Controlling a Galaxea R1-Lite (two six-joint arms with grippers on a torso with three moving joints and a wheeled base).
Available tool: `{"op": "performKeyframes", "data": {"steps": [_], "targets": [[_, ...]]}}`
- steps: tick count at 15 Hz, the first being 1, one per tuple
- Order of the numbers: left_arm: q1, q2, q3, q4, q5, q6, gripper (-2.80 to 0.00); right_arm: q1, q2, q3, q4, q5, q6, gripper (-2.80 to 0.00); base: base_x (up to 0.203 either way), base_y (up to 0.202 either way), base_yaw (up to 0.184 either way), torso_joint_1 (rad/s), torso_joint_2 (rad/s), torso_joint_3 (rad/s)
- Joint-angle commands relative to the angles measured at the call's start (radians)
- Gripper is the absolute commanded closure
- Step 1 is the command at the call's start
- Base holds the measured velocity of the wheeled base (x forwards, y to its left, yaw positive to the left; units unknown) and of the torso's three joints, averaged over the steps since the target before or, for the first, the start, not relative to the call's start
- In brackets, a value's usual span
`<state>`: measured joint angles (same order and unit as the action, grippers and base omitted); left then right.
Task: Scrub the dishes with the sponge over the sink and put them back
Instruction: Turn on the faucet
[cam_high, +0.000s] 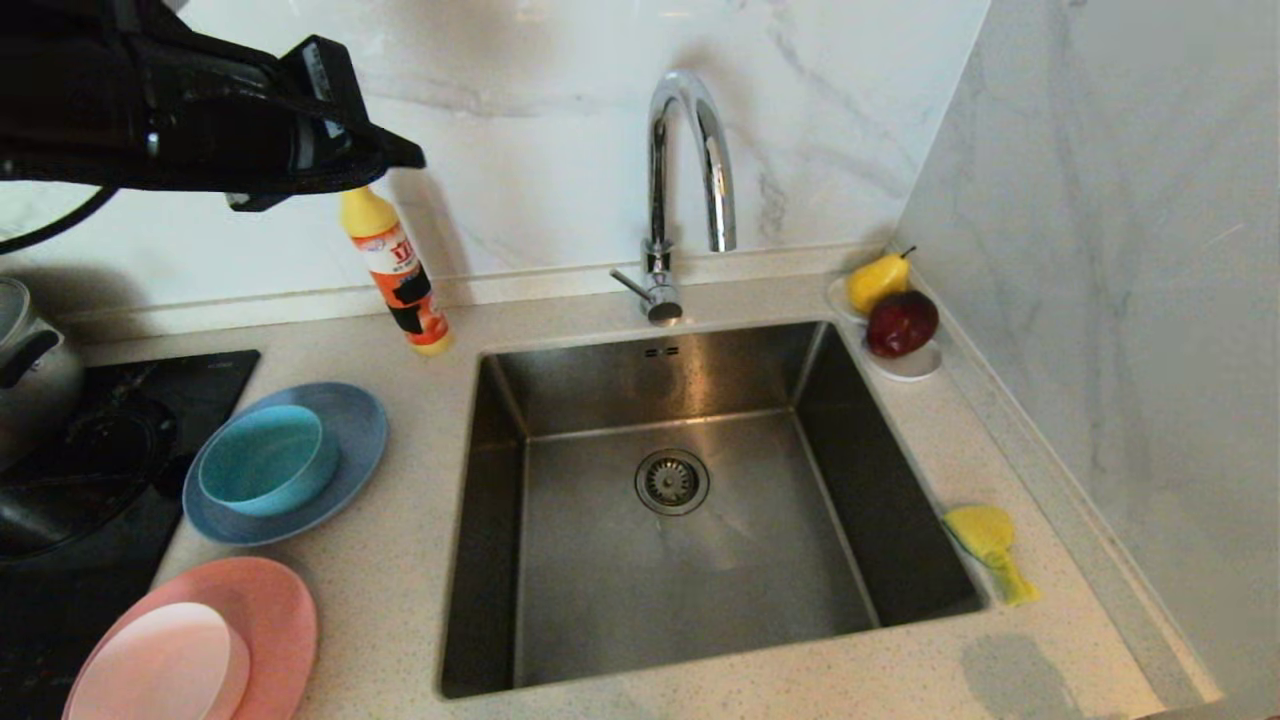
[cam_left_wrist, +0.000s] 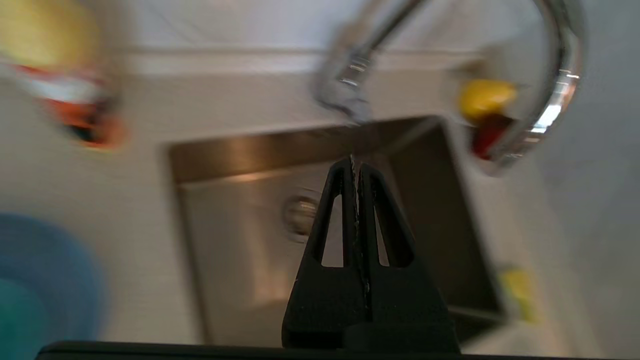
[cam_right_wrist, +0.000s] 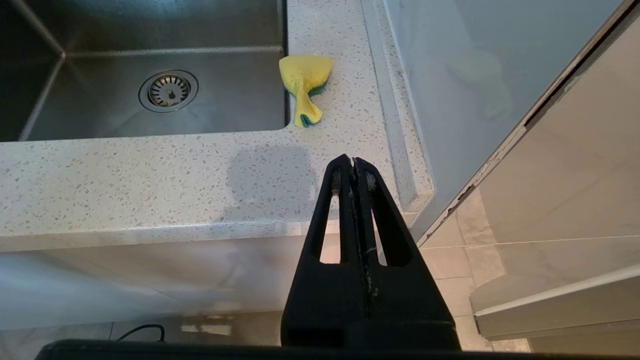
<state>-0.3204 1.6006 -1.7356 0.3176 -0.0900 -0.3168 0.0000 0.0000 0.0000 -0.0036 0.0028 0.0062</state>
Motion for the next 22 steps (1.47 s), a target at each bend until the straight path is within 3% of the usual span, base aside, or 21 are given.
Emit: {"op": "performKeyframes", "data": {"steps": [1, 7, 12, 18, 22], "targets": [[-0.005, 0.083, -0.006, -0.047, -0.07, -0.03, 0.0, 0.0, 0.0, 0.0, 0.0, 0.0, 0.0, 0.0, 0.0, 0.0, 0.0, 0.0, 0.0, 0.0], [-0.059, 0.286, -0.028, -0.28, -0.087, -0.055, 0.0, 0.0, 0.0, 0.0, -0.001, 0.0, 0.0, 0.0, 0.0, 0.0, 0.0, 0.0, 0.0, 0.0], [-0.07, 0.478, -0.178, -0.32, -0.072, -0.055, 0.0, 0.0, 0.0, 0.0, 0.001, 0.0, 0.0, 0.0, 0.0, 0.0, 0.0, 0.0, 0.0, 0.0], [-0.074, 0.567, -0.185, -0.419, -0.068, -0.056, 0.0, 0.0, 0.0, 0.0, -0.001, 0.0, 0.0, 0.0, 0.0, 0.0, 0.0, 0.0, 0.0, 0.0], [-0.074, 0.601, -0.185, -0.498, -0.015, -0.054, 0.0, 0.0, 0.0, 0.0, 0.0, 0.0, 0.0, 0.0, 0.0, 0.0, 0.0, 0.0, 0.0, 0.0]]}}
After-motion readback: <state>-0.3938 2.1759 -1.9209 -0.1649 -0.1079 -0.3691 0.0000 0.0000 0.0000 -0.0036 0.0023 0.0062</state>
